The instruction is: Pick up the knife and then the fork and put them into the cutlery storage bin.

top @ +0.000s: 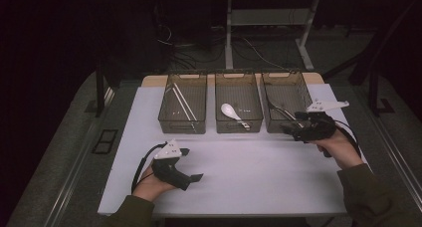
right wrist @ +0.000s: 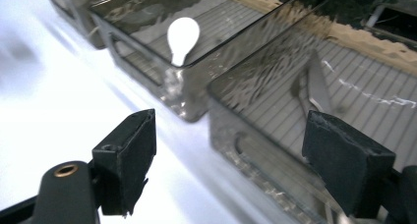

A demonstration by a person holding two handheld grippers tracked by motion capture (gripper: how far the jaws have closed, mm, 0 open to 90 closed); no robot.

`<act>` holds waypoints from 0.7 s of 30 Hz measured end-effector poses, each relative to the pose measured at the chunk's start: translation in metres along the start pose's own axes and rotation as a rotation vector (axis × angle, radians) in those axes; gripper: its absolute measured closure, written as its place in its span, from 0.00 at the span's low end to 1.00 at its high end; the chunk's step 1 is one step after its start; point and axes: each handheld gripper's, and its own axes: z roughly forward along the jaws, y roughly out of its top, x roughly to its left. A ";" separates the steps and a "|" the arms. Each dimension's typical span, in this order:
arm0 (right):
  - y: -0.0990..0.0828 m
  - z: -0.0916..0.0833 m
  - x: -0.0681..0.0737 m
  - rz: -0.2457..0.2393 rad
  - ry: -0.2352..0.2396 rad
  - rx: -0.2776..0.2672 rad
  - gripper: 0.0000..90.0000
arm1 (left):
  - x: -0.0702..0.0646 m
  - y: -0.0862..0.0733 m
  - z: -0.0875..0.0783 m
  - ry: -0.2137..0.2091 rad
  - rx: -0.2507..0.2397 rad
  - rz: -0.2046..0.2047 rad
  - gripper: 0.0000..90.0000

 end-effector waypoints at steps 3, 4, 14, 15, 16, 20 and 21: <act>-0.007 -0.005 0.007 -0.005 0.012 -0.015 0.21 | 0.000 0.000 0.000 -0.001 -0.003 0.000 0.00; -0.010 -0.007 0.009 -0.008 0.014 -0.024 0.21 | 0.000 0.000 0.000 0.000 -0.004 0.001 0.00; -0.033 -0.019 0.031 -0.017 0.073 -0.098 0.20 | -0.001 -0.001 -0.001 0.008 -0.006 -0.001 0.00; -0.035 -0.020 0.033 -0.020 0.075 -0.099 0.20 | -0.001 -0.001 -0.001 0.008 -0.007 0.000 0.00; -0.038 -0.021 0.035 -0.020 0.082 -0.099 0.20 | -0.001 0.000 -0.002 0.007 -0.007 0.003 0.00; -0.050 -0.019 0.041 -0.027 0.087 -0.076 0.20 | -0.001 0.000 -0.002 0.009 -0.005 0.003 0.00; -0.053 -0.019 0.042 -0.031 0.088 -0.072 0.20 | -0.001 0.000 -0.002 0.010 -0.005 0.002 0.00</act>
